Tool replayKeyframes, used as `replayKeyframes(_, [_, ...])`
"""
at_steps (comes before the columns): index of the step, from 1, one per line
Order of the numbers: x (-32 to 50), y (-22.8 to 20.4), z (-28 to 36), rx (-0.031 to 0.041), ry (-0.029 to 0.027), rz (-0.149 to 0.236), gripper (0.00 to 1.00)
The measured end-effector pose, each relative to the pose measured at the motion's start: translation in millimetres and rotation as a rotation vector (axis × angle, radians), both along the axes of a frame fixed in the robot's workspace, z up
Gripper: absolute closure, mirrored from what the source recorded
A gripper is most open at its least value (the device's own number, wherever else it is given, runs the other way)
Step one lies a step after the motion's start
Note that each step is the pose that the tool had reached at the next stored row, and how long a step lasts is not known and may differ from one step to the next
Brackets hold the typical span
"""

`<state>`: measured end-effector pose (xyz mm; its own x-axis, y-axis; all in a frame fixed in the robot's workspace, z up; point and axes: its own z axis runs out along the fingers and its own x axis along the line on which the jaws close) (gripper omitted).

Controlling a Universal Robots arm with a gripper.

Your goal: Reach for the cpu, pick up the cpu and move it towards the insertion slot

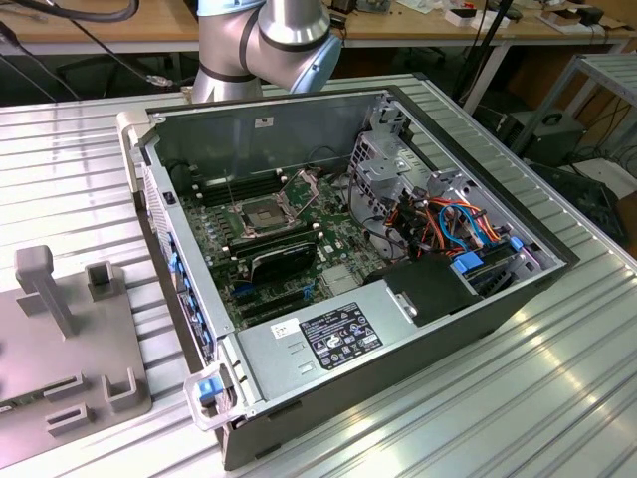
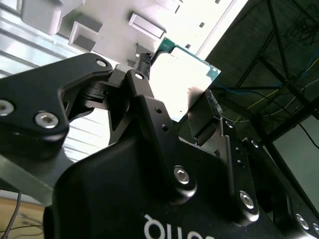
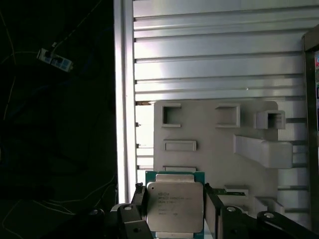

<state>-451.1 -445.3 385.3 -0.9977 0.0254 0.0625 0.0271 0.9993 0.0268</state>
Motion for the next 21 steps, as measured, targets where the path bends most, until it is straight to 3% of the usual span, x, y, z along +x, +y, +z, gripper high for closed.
replayKeyframes(1, [0.0,0.0,1.8,0.0,-0.0038,0.0,0.45])
replayKeyframes(4, [-0.1,0.3,7.2,-0.0001,-0.0221,0.0,0.45])
replayKeyframes(5, [0.3,0.3,7.5,-0.0001,-0.0247,0.0,0.45])
replayKeyframes(21, [29.5,0.3,7.5,-0.0001,-0.0248,0.0,0.45])
